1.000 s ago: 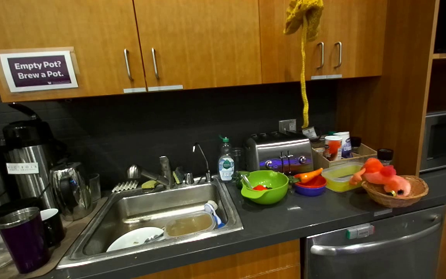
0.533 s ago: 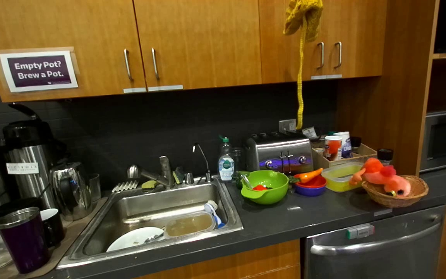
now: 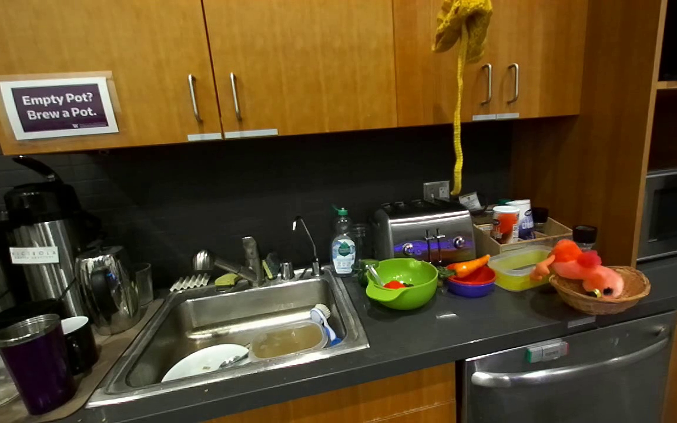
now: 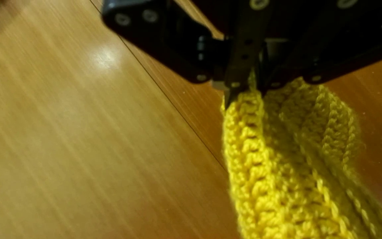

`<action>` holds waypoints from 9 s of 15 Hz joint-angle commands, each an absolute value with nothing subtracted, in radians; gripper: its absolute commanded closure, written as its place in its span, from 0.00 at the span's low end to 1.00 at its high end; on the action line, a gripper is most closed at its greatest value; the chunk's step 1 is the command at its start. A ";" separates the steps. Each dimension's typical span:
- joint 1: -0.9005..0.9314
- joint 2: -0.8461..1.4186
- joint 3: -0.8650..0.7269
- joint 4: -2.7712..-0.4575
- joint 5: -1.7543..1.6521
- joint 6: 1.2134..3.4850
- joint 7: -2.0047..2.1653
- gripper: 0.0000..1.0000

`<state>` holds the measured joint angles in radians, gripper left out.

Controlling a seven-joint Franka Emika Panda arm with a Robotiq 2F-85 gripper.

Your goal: Pick up the yellow towel and wipe the second upper kitchen cabinet from the right, put the yellow towel on the kitchen counter

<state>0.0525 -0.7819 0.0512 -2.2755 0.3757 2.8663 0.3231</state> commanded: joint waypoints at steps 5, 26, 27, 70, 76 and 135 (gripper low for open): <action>-0.013 -0.702 0.056 -2.212 0.348 2.994 0.336 0.98; -0.461 -0.423 0.467 -1.985 0.158 3.002 0.542 0.98; -0.478 -0.420 0.488 -1.984 0.149 3.001 0.545 0.98; -0.577 -0.360 0.437 -1.799 0.191 2.936 0.559 0.98; -0.583 -0.371 0.456 -1.818 0.180 2.937 0.575 0.98; -0.227 -0.699 -0.047 -2.312 0.279 2.373 0.520 0.98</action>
<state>-0.1960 -0.6936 -0.0316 -2.3033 0.2871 2.3874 0.5153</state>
